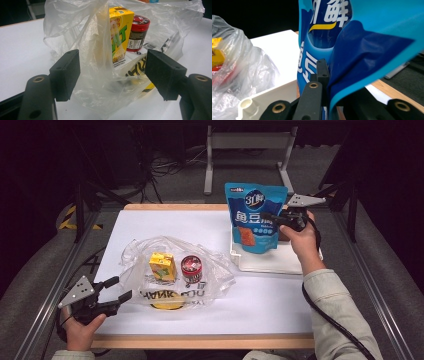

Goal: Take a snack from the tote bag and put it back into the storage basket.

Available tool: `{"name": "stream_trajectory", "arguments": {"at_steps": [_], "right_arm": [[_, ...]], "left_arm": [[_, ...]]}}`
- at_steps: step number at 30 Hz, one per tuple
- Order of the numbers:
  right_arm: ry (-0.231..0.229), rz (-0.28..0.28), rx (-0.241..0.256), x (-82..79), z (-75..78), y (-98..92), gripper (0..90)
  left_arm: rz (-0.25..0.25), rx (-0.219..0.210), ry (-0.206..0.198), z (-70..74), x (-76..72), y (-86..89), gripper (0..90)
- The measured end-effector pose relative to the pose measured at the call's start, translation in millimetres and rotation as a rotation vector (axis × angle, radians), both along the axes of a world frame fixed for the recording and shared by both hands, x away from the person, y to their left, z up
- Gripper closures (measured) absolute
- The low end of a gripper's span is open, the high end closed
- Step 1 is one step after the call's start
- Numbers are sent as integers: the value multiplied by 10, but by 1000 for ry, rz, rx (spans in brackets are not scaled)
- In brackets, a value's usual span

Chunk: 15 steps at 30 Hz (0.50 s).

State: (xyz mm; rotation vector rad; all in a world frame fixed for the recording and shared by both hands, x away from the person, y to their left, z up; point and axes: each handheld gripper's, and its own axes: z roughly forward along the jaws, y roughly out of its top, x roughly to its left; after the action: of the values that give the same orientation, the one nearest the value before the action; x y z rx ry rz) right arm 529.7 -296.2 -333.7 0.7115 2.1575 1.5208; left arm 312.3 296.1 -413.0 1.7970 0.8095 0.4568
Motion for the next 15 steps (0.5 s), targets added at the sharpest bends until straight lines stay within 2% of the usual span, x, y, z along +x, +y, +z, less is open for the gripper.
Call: {"name": "stream_trajectory", "arguments": {"at_steps": [4, 8, 15], "right_arm": [[-6, -1, -11, 6, -9, -28, 863], [-19, -5, -45, 11, -21, -59, 854], [-21, -7, -59, 11, -50, -96, 855]], "left_arm": [[0, -3, 0, -1, 8, -9, 294], [-8, 6, -2, 2, 21, -14, 293], [-9, 5, -4, 4, 29, -22, 294]]}}
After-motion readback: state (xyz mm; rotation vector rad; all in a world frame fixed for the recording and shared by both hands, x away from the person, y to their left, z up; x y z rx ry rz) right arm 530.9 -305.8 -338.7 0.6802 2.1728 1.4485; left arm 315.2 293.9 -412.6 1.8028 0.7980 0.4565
